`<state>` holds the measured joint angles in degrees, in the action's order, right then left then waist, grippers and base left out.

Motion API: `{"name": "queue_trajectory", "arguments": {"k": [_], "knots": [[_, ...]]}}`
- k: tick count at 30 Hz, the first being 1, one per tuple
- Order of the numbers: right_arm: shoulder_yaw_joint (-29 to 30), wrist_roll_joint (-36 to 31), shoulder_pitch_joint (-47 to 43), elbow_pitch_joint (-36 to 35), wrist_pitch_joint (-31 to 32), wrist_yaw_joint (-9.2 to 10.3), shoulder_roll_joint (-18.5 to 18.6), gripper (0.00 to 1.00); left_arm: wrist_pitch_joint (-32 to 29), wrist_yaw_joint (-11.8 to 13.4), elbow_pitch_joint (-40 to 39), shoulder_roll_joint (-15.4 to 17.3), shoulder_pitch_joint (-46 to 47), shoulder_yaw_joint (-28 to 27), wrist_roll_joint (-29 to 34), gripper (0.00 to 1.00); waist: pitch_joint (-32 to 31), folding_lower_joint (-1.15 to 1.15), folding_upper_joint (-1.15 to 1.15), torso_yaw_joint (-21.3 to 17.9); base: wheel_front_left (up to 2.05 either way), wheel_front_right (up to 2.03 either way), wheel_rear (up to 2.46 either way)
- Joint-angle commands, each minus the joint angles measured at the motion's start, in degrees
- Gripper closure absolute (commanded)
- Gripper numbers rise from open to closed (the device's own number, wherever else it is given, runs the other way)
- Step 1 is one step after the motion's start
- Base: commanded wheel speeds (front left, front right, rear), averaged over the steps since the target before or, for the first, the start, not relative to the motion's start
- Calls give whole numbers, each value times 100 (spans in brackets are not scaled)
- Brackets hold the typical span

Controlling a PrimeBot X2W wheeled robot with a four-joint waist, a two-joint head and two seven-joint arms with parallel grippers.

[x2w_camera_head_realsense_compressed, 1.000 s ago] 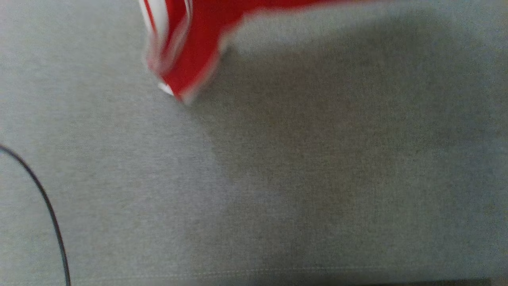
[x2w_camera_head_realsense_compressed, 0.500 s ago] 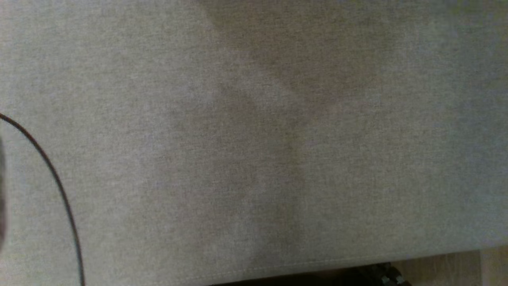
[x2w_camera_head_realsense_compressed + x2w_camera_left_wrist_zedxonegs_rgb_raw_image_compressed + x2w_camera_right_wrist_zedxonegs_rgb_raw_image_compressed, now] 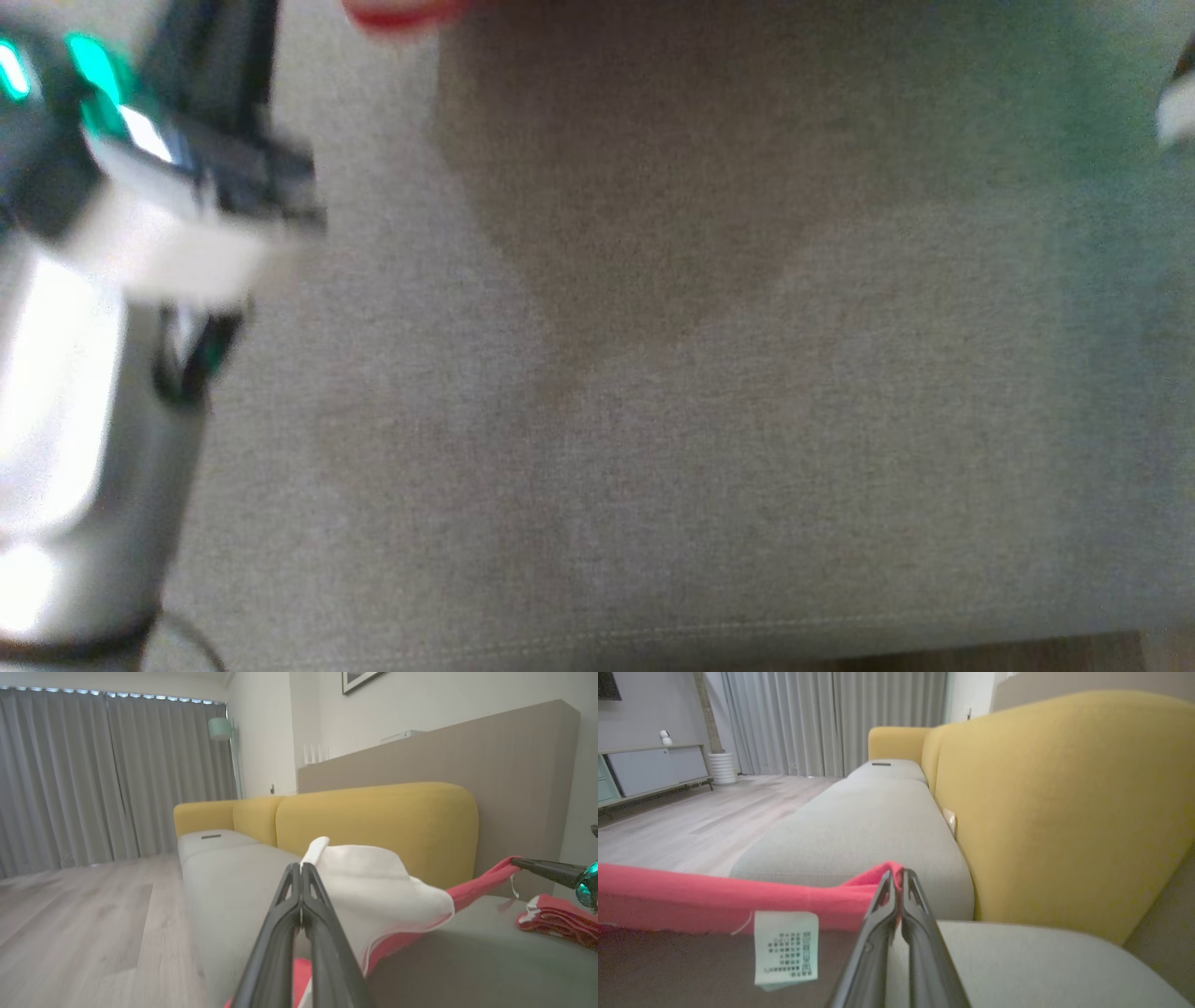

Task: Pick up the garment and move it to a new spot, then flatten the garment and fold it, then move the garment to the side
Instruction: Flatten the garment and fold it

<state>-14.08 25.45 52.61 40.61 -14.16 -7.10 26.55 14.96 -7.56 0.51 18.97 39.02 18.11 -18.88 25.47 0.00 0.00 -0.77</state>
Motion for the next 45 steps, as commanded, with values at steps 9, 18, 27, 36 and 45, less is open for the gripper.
{"name": "queue_trajectory", "arguments": {"k": [9, 18, 27, 36, 45], "knots": [[826, -92, -2243, -1299, 353, -39, -124, 100, 4, 8, -653, 63, -2027, -319, 243, 100, -901, 0, 0, 36, 0, 0, 0], [1873, -782, -4134, -2937, 969, -39, -699, 100, 4, 8, -961, -395, -3330, -554, 530, 100, -1106, 0, 0, 96, 0, 0, 0], [2539, -1179, -4724, -3891, 1843, -39, -1296, 100, 4, 8, -938, -477, -3318, -413, 566, 100, -946, 0, 0, 206, 0, 0, 0], [2682, -1417, -3849, -3133, 2038, -39, -1388, 100, 4, 8, -233, -447, -2051, -33, 442, 100, -526, 0, 0, 278, 0, 0, 0], [2493, -1633, -3048, -2575, 1976, -39, -1349, 100, 4, 8, 321, -513, -1157, 222, 383, 100, -176, 0, 0, 317, 0, 0, 0]]}}
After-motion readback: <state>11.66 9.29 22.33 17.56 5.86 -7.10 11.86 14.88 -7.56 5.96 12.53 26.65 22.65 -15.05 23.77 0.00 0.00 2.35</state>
